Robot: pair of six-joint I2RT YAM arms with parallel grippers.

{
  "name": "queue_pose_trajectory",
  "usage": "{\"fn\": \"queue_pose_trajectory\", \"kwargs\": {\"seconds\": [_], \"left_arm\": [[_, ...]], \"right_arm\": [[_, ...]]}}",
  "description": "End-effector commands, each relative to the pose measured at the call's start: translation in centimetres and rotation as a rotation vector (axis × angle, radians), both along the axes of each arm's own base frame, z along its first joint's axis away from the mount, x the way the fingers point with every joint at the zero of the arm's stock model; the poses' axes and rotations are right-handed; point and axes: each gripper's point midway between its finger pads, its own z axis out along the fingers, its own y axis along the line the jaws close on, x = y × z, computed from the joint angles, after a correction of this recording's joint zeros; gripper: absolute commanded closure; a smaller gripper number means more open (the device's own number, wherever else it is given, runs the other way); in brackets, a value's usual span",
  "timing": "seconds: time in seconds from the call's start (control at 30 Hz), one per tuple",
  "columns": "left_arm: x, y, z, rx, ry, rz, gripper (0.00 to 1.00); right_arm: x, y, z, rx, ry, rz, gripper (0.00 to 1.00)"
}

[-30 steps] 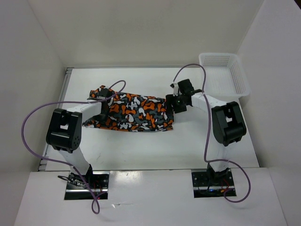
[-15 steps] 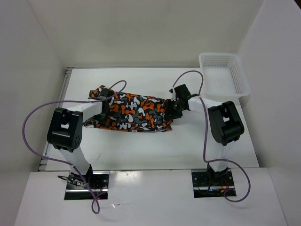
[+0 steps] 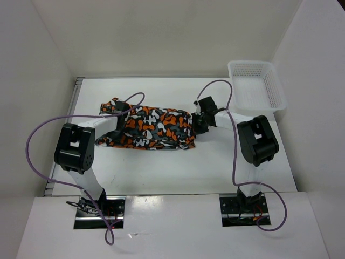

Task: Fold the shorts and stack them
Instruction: Fold the shorts

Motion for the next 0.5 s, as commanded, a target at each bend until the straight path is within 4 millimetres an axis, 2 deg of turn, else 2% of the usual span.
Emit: {"fn": "queue_pose_trajectory", "kwargs": {"seconds": [0.0, 0.07, 0.13, 0.23, 0.27, 0.3, 0.33, 0.4, 0.43, 0.47], "left_arm": [[1.0, 0.7, 2.8, 0.040, -0.057, 0.018, 0.50], [1.7, 0.6, 4.5, 0.033, -0.094, 0.019, 0.46], [2.9, 0.5, 7.5, 0.032, -0.156, 0.025, 0.43], [3.4, 0.1, 10.0, 0.025, -0.187, 0.017, 0.41], [4.0, -0.8, 11.4, -0.008, -0.215, -0.003, 0.41], [4.3, -1.1, 12.0, -0.025, -0.224, -0.009, 0.40], [4.6, -1.9, 12.8, -0.048, -0.241, -0.030, 0.40], [5.7, -4.9, 14.7, -0.119, -0.285, -0.099, 0.40], [6.0, -6.3, 14.2, -0.141, -0.262, -0.133, 0.39], [6.1, -8.8, 14.1, -0.170, -0.256, -0.190, 0.39]], "right_arm": [[2.0, -2.0, 2.0, -0.098, -0.141, 0.035, 1.00], [1.8, -2.4, 2.7, -0.105, -0.149, 0.072, 1.00], [1.9, -2.8, 3.2, -0.114, -0.174, 0.123, 1.00], [1.7, -3.3, 4.0, -0.141, -0.203, 0.160, 1.00], [1.5, -3.4, 4.4, -0.146, -0.209, 0.170, 1.00], [2.0, -3.7, 4.7, -0.155, -0.229, 0.180, 1.00], [1.8, -3.8, 5.0, -0.159, -0.230, 0.188, 1.00], [2.3, -4.5, 5.7, -0.164, -0.236, 0.193, 1.00], [2.4, -4.5, 6.1, -0.166, -0.251, 0.200, 1.00], [2.4, -4.5, 6.4, -0.171, -0.252, 0.208, 1.00]]}}
